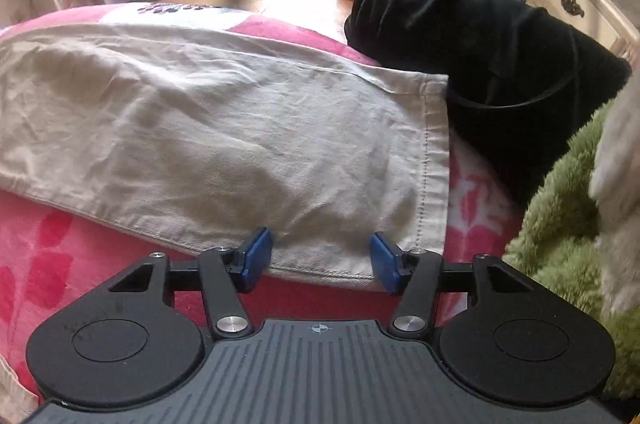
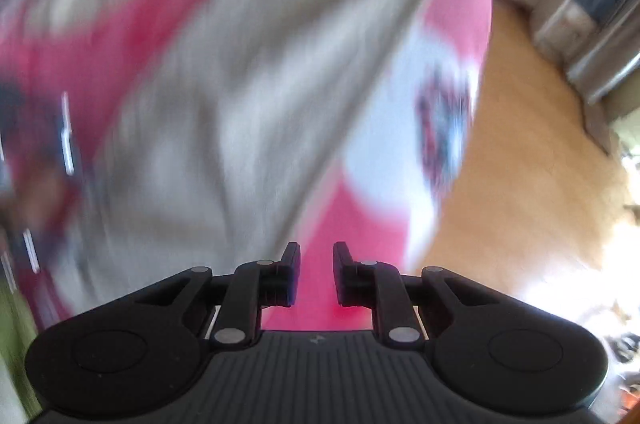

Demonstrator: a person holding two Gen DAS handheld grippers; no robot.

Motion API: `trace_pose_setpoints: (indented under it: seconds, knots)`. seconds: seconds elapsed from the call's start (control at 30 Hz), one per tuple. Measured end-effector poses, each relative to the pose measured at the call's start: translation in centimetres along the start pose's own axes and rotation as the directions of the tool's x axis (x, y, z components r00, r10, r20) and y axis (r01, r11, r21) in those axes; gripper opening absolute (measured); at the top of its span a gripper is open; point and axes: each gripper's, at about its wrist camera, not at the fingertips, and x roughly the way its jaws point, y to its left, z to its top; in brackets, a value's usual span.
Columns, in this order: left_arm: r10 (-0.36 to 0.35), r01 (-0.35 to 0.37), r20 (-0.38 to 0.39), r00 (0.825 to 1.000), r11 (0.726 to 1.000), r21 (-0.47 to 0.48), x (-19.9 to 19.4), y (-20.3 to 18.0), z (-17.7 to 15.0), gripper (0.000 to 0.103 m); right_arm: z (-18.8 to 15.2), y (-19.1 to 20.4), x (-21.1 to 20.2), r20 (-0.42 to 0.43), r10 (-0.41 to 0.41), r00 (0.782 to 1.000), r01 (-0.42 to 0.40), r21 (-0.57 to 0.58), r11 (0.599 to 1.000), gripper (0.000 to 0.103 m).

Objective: Fold clothes

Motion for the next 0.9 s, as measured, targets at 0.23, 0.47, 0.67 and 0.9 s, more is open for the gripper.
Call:
trace_pose_setpoints:
  seconds: [0.23,0.47,0.67,0.9]
  knots:
    - [-0.016,0.016,-0.020,1.000,1.000,0.008,0.0,-0.3,-1.0,0.056,3.7,1.8,6.1,0.129,0.038,0.991,-0.026,-0.097,0.995,0.019]
    - [-0.055,0.054,-0.025,0.998,0.998,-0.042,0.1,0.6,-1.6,0.056,-4.9,-0.9,3.7,-0.062,0.066,0.996,-0.060,0.100,0.993,0.020]
    - [-0.034,0.033,-0.041,0.999,0.999,-0.021,0.0,0.0,-1.3,0.056,-6.1,-0.5,1.1,-0.079,0.030,0.996,-0.020,0.117,0.993,0.020]
    - [0.035,-0.035,-0.062,0.997,0.999,0.001,-0.7,-0.8,-1.5,0.056,-5.5,4.1,2.6,-0.059,0.206,0.977,-0.198,0.120,0.973,0.020]
